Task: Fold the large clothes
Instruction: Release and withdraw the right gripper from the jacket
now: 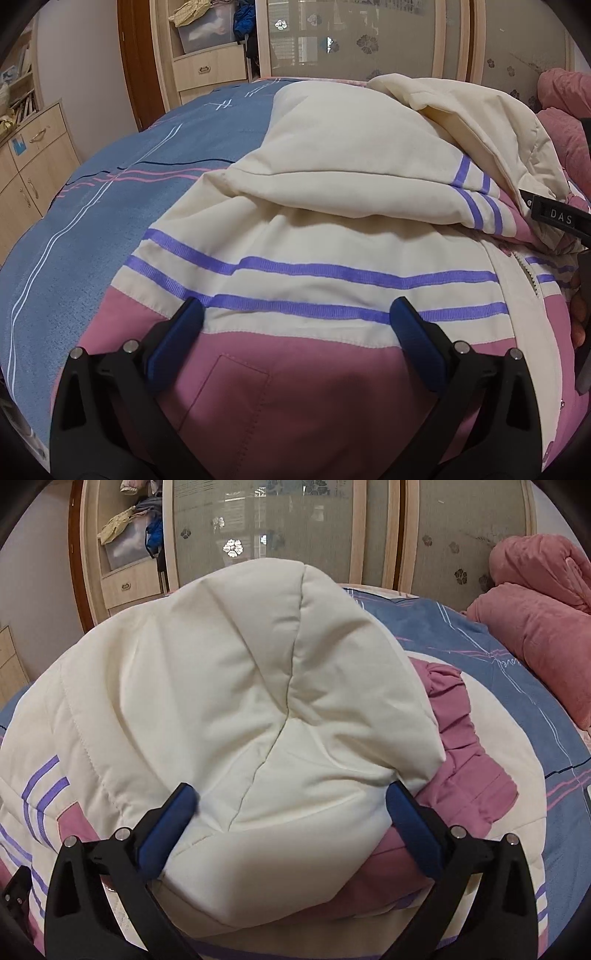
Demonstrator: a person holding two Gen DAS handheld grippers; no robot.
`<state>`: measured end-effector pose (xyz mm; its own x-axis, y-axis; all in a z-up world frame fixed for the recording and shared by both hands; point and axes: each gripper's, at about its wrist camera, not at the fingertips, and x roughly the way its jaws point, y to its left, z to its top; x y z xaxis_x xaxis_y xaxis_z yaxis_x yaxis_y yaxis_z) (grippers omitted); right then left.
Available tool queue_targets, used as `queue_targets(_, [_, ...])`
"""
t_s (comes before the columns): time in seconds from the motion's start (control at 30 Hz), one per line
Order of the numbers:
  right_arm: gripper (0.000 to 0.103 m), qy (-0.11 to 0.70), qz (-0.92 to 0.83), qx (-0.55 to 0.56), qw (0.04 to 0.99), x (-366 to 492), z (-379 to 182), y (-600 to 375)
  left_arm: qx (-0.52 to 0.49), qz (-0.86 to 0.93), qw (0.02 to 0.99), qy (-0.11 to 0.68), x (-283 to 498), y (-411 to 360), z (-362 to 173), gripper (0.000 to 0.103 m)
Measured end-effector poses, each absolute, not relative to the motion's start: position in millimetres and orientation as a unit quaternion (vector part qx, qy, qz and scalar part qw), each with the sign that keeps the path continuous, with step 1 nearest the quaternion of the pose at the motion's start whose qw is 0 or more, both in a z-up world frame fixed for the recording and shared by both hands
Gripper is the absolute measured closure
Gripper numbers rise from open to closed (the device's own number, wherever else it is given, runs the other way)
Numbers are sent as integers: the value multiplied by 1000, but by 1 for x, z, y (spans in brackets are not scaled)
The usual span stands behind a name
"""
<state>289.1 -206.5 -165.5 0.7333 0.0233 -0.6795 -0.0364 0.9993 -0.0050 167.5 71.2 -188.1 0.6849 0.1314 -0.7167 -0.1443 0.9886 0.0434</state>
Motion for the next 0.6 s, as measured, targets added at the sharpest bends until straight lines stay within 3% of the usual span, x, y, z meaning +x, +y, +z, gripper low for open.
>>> queue_targets(0.23, [1, 375, 35, 10, 926, 265, -162, -215, -20, 61, 911, 408, 145, 76, -168, 2])
queue_targets(0.37, [1, 399, 113, 88, 906, 197, -157, -252, 3, 48, 921, 387, 87, 103, -138, 2])
queue_targets(0.47, [1, 413, 96, 72, 903, 138, -162, -284, 10, 69, 910, 409, 60, 138, -141, 2])
queue_targets(0.6, [1, 389, 19, 55, 920, 57, -150, -336, -76, 23, 888, 453, 27, 182, -157, 2])
